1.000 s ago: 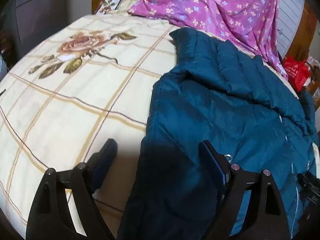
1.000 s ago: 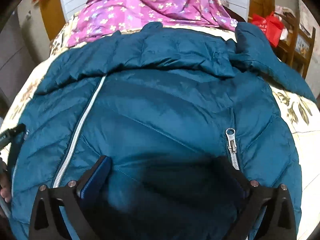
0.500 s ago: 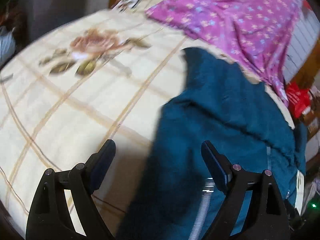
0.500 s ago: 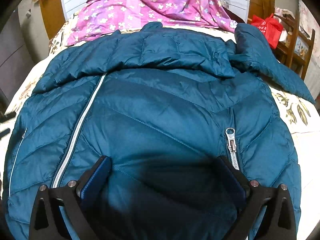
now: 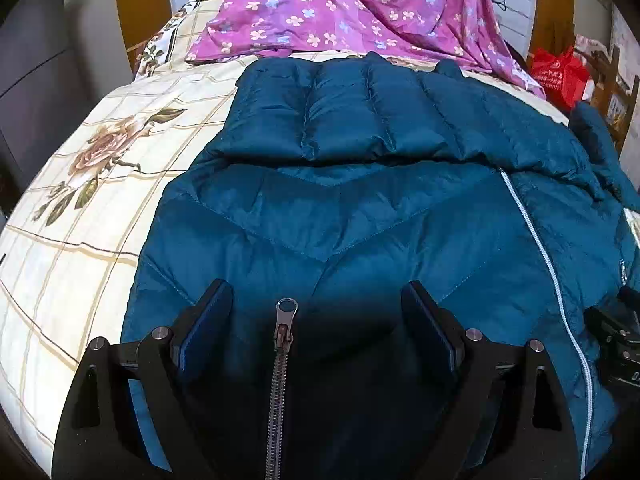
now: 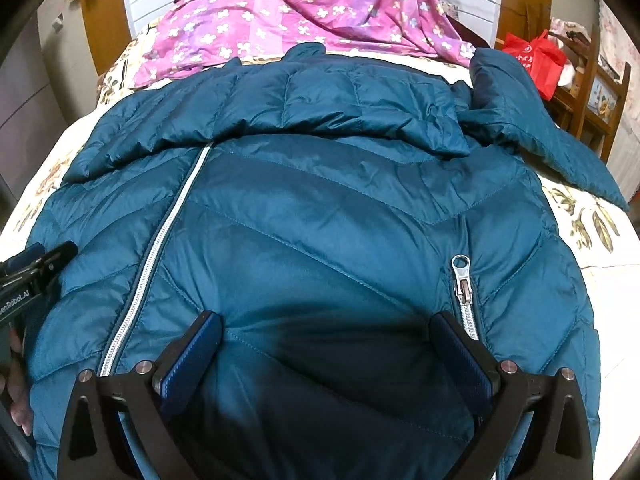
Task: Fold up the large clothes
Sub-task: 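Move the right tool toward the other jacket sleeve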
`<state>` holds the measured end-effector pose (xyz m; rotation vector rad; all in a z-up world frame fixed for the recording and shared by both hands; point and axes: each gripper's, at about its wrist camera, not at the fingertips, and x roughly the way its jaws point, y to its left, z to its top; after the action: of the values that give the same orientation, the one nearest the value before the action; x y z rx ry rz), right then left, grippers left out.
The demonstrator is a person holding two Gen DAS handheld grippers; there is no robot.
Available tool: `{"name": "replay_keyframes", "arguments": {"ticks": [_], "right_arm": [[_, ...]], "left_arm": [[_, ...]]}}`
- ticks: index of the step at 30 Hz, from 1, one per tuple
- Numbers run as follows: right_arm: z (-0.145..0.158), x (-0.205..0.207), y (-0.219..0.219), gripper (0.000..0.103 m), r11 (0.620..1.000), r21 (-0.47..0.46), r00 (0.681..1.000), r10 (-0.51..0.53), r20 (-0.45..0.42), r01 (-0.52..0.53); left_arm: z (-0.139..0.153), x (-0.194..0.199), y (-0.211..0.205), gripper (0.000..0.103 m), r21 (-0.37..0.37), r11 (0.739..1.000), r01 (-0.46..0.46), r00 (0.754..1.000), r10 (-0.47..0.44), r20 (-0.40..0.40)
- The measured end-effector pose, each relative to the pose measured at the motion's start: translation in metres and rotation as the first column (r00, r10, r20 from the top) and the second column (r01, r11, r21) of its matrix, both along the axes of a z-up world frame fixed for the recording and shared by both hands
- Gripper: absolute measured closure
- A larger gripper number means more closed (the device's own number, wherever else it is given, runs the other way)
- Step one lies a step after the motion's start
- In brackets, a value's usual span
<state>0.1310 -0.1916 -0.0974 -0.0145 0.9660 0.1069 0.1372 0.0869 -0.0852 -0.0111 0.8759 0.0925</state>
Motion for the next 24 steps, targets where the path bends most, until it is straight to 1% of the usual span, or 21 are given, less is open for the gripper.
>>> {"name": "replay_keyframes", "arguments": {"ticks": [4,9,13,14,16,17,18,20,21,24], "right_arm": [[0.0,-0.005,0.001,0.0,1.0,0.008,1.0,-0.019,-0.007,0.019],[0.0,-0.014,0.003,0.0,0.999,0.016,0.999,-0.037,-0.003,0.037],[0.003,-0.012,-0.003,0.0,0.999,0.043,1.0,-0.017,-0.014,0.018],[0.005,-0.011,-0.006,0.002,0.998,0.053,1.0,-0.015,-0.016,0.016],[0.019,-0.014,-0.028,0.002,0.994,0.07,0.995,-0.088,0.052,0.085],[0.03,-0.016,-0.05,0.002,0.985,0.087,0.982,-0.159,0.105,0.15],[0.035,-0.016,-0.064,0.002,0.978,0.103,0.973,-0.193,0.124,0.181],[0.042,-0.011,-0.104,0.002,0.96,0.119,0.953,-0.27,0.136,0.255],[0.043,-0.006,-0.131,0.002,0.949,0.112,0.943,-0.309,0.127,0.296],[0.041,0.005,-0.198,0.002,0.921,0.11,0.916,-0.385,0.109,0.374]], "left_arm": [[-0.002,0.006,0.0,0.016,0.032,0.999,0.027,1.0,-0.027,-0.011],[-0.005,0.009,0.009,0.016,-0.007,0.999,0.034,0.999,-0.034,-0.017],[-0.004,0.009,0.01,0.016,-0.013,1.0,0.027,1.0,-0.028,-0.012],[-0.004,0.008,0.009,0.016,-0.015,1.0,0.027,1.0,-0.027,-0.012],[-0.005,0.008,0.009,0.016,-0.016,1.0,0.026,1.0,-0.026,-0.013],[-0.005,0.008,0.009,0.016,-0.016,1.0,0.026,1.0,-0.026,-0.013],[-0.005,0.008,0.009,0.016,-0.016,1.0,0.026,1.0,-0.026,-0.015],[-0.005,0.009,0.009,0.016,-0.017,1.0,0.024,1.0,-0.025,-0.016],[-0.005,0.009,0.01,0.016,-0.016,1.0,0.025,1.0,-0.025,-0.016],[-0.005,0.009,0.01,0.016,-0.021,0.999,0.025,1.0,-0.025,-0.015]]}}
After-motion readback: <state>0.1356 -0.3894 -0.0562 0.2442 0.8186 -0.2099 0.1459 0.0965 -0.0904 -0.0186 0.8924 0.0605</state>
